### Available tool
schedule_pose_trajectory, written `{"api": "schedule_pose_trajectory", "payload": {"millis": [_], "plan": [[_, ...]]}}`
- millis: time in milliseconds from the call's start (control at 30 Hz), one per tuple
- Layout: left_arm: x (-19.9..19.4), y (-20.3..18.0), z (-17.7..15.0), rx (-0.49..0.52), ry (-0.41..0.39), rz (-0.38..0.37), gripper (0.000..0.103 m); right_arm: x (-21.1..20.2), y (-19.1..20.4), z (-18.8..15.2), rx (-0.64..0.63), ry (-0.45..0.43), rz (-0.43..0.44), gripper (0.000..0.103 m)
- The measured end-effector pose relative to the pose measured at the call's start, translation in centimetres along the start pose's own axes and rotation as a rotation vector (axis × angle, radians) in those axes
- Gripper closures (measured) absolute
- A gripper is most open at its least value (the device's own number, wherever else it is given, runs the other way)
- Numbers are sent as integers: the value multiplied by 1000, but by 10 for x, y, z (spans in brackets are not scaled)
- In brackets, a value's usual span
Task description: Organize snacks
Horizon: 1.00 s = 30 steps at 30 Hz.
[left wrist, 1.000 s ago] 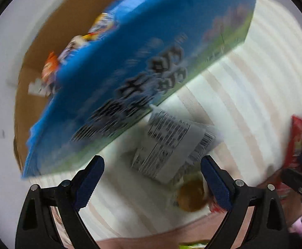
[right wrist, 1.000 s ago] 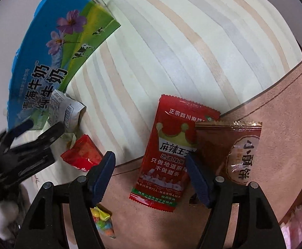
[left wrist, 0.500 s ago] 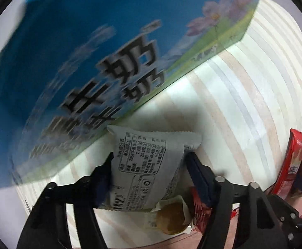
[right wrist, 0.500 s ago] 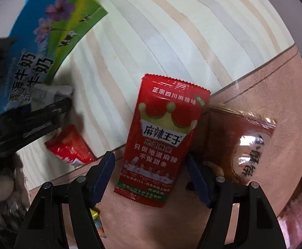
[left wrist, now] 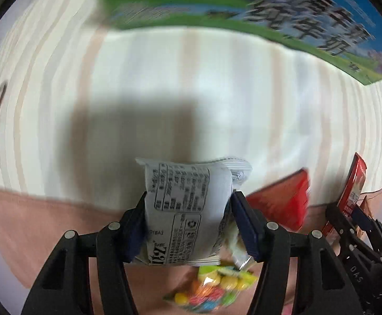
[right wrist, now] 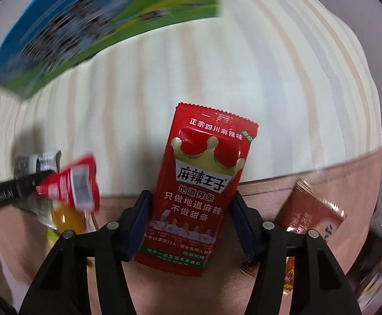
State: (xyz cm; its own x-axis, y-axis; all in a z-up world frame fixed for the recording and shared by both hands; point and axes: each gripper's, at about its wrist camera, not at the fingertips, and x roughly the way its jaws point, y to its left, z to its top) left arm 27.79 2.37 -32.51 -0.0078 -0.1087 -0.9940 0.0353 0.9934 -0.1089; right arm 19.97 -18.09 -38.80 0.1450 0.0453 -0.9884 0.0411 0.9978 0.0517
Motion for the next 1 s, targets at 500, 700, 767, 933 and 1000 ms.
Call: {"api": "schedule_pose_trajectory", "payload": {"millis": [500,700,767,933,1000], "plan": [[25,53,-28,-46,41,-144,35,3,-53,-3,263,93,276,28],[33,35,-47,-5,44,-11,35,5,-64,-16,317,73,256,26],[34,25,-51,1,25,41,37,12,-52,-13,304,65,223,28],[27,16,-67,25,-3,112,49,14,-35,-18,211,27,117,50],[24,13,-72,19,-9,105,49,7,-36,-21,200,7,128,53]]}}
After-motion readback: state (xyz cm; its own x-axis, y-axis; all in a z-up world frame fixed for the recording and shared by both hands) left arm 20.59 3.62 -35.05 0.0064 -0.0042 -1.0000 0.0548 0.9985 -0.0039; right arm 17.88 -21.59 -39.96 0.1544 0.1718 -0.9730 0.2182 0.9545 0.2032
